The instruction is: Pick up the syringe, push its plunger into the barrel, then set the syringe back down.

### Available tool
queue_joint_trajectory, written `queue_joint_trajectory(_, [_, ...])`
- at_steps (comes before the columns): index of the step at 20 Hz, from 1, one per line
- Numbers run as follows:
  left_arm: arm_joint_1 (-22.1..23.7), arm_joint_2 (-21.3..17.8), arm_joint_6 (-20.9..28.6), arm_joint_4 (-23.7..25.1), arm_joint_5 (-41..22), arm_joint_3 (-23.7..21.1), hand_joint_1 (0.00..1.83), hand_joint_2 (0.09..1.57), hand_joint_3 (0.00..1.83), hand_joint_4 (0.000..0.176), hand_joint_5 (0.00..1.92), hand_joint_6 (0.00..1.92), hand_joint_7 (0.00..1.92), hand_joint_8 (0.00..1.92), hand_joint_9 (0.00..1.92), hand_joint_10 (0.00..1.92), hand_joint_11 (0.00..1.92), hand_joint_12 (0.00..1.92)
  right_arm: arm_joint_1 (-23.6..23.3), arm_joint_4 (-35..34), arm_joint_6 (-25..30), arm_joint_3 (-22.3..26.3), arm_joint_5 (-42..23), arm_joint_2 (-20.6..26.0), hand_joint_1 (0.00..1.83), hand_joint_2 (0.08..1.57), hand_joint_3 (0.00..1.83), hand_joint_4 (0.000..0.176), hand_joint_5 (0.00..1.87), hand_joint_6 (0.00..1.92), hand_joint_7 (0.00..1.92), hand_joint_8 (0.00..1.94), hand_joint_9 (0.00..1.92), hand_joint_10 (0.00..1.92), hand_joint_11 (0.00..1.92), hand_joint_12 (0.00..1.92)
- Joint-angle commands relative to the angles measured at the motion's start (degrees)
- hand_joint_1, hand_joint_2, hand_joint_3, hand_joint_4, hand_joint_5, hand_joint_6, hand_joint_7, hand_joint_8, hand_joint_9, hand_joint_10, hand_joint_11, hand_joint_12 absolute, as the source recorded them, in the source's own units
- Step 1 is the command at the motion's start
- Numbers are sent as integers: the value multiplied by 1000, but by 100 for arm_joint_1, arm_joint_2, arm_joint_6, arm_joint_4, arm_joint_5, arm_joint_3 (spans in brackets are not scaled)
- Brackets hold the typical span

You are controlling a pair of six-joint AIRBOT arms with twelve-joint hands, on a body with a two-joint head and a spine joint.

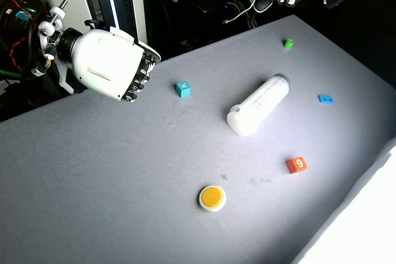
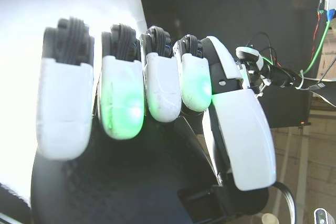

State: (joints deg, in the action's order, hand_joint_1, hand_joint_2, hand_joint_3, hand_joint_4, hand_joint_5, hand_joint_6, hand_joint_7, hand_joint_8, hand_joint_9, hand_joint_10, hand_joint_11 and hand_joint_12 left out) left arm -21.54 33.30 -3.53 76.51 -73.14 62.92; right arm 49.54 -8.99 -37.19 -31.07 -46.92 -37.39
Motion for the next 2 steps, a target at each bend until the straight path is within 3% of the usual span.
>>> queue_joint_trajectory(1, [79, -4, -58, -553, -259, 4, 1251, 1072, 595, 48, 1644, 1921, 1676, 1921, 1726, 1921, 1721, 1921, -69, 44, 27, 7, -682, 30, 925, 1473, 15, 176, 1599, 1921, 1738, 1941, 1821, 1921, 1921, 1921])
queue_joint_trajectory(2, [79, -4, -58, -554, -259, 15, 1251, 1072, 595, 48, 1644, 1921, 1676, 1921, 1726, 1921, 1721, 1921, -39, 58, 19, 8, -657, 35, 925, 1473, 15, 176, 1599, 1921, 1738, 1941, 1821, 1921, 1921, 1921])
